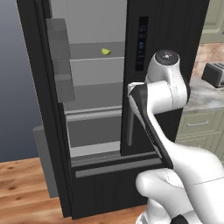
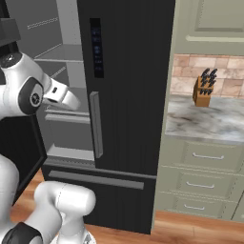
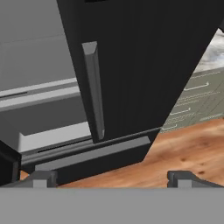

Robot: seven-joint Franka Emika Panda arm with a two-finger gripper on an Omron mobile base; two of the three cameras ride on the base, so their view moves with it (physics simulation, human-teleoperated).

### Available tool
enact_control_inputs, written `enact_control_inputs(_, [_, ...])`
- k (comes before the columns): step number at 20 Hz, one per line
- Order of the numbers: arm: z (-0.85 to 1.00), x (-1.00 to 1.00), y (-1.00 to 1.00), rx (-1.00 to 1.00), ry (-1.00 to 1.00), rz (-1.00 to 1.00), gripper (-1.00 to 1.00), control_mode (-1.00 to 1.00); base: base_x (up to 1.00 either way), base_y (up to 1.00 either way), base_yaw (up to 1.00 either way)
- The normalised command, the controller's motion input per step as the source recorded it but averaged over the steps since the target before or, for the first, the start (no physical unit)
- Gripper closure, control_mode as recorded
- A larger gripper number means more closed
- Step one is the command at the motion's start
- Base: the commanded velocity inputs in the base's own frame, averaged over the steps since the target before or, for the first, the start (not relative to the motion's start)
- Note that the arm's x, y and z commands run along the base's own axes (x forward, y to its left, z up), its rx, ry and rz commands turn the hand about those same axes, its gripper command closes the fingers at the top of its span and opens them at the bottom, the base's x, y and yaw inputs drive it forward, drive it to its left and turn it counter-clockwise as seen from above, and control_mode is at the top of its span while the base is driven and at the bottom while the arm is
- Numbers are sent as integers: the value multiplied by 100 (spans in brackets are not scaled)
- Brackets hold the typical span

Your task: There is a bowl on the dining counter. Grab a lemon wedge from the fridge and place it in the bowl. Then get the liquor bottle and glass cup from the cabinet and place them next to the bowl.

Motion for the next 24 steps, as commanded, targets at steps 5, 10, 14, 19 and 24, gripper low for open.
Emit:
enact_control_inputs(5, [-36, 42, -5, 0, -3, -1, -100, -100, 0, 0, 0])
enact_control_inputs(10, [-23, 64, 0, 0, -7, 0, -100, -100, 0, 0, 0])
enact_control_inputs(14, [-22, 56, 0, 0, -7, 0, -100, -100, 0, 0, 0])
enact_control_inputs(19, [-20, 52, -4, 0, -3, 0, -100, -100, 0, 0, 0])
enact_control_inputs(24, [-17, 56, -16, 0, 0, -1, -100, -100, 0, 0, 0])
